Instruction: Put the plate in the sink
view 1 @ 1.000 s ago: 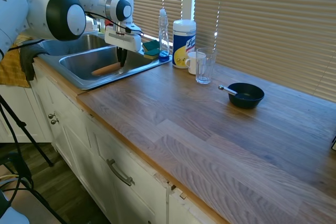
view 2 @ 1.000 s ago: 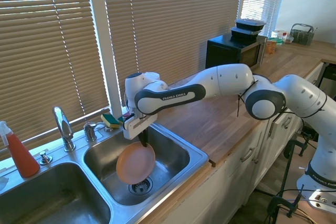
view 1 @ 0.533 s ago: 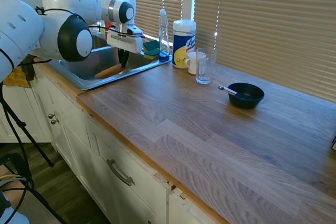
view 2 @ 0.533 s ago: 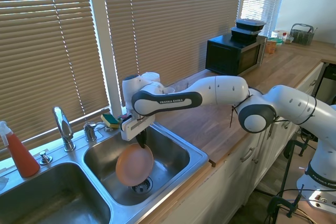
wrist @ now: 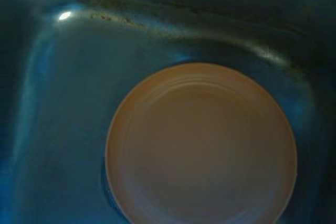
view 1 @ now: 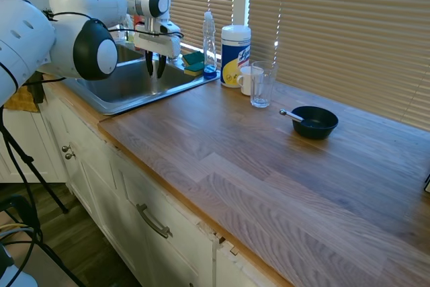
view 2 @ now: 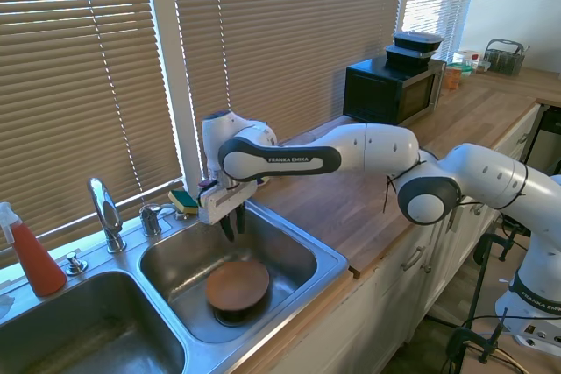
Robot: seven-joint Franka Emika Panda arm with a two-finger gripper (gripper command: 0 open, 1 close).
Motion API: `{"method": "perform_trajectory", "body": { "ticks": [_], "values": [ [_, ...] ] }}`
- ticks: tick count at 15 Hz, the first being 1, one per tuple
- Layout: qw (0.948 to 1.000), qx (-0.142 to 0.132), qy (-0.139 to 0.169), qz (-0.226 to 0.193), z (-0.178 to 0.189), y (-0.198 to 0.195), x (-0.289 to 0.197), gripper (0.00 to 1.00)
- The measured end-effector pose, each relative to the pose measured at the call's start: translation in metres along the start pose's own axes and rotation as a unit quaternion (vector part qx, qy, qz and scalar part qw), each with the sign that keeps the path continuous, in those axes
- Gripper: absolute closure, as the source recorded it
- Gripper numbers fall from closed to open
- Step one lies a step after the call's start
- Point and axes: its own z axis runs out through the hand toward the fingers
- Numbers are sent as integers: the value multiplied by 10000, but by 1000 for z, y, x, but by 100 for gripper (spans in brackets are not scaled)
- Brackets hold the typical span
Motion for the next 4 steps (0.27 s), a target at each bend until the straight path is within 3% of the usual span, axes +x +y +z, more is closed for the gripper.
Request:
{"method": "perform_trajectory", "body": {
  "ticks": [4],
  "values": [
    [9996, 225, 144, 34, -36, -6, -17, 0]
  ]
}}
